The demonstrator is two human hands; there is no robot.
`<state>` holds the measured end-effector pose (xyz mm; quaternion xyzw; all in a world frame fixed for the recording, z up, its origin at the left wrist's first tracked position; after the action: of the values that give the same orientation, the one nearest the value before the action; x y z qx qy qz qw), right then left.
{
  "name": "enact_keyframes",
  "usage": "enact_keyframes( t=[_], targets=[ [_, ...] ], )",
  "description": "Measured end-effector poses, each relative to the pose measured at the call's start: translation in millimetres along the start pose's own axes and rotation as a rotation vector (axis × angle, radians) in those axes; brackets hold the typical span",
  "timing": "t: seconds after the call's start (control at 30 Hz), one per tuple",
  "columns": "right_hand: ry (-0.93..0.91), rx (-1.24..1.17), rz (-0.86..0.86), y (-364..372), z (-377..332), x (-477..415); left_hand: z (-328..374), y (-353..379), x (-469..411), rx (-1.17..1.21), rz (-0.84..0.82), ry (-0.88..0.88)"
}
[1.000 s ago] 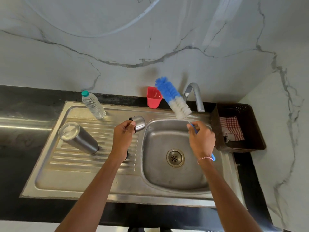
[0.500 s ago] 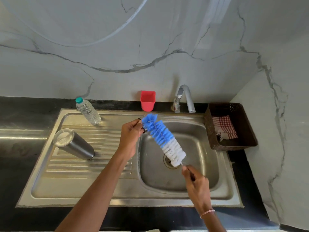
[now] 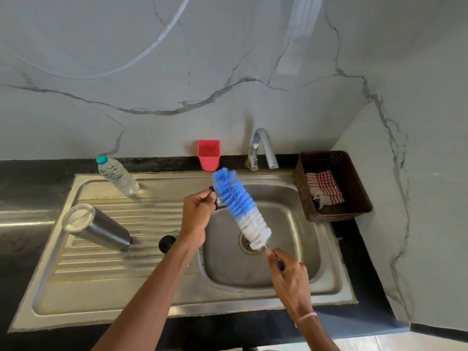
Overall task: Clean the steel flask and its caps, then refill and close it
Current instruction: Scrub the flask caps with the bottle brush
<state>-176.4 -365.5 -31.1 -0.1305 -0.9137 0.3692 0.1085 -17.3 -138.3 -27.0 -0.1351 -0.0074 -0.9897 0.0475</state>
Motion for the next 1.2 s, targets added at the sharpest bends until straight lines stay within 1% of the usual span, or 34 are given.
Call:
enact_keyframes(
  t=[0.07,0.13,0.2,0.27,0.33,0.47,0.7,0.8,0.93,1.1,1.13,1.2],
  targets=[
    [0.013,0.000,0.000,4.3,4.0,3.0,-0.5,5.0,6.6,-0.006,-0.021,-0.012],
    [0.044,0.007,0.021,7.5,2.7,-9.3,0.5,13.7,16.3,-0.093,-0.052,-0.004],
    [0.048,0.012,0.031,5.9,-6.3,-28.3,1.5,20.2,22.6,-0.170,-0.098,0.042],
    [0.043,0.023,0.022,1.7,-13.8,-43.8,5.2,17.1,21.8,-0.204,-0.106,0.079],
    [0.029,0.033,-0.003,-2.1,-16.9,-46.5,11.7,9.1,16.1,-0.192,-0.093,0.108],
    [-0.021,-0.005,-0.066,1.2,-8.2,-29.6,20.6,-12.9,2.2,-0.168,-0.011,0.127],
    [-0.053,-0.038,-0.060,-2.8,-33.4,-51.8,13.3,-2.9,11.5,-0.230,-0.114,0.091],
    [-0.061,-0.041,-0.112,-1.2,-25.7,-47.7,23.0,-10.6,10.3,-0.199,-0.100,0.077],
    [-0.020,-0.130,-0.168,3.9,-3.6,-26.4,34.6,-17.8,15.9,-0.083,-0.124,0.056],
    [-0.023,-0.182,-0.122,6.5,-32.8,-40.7,-0.2,-0.7,13.5,-0.078,-0.139,-0.059],
    [-0.027,-0.184,-0.105,5.5,-40.3,-45.3,-4.5,2.4,14.9,-0.058,-0.122,-0.084],
    [-0.013,-0.178,-0.097,6.3,-44.8,-46.8,-6.7,-0.5,15.4,0.069,-0.037,-0.155]
  ],
)
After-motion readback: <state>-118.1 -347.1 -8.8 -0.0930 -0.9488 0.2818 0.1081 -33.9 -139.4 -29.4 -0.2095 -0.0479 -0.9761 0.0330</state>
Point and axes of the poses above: each hand's wrist, its own x-axis away from the middle knuckle, its own y-axis out of the palm, z = x × y, the point moved 7 cm from there along -x, towards the middle knuckle, and after that the axes turned 1 degree about z, right-handed, at the moved point
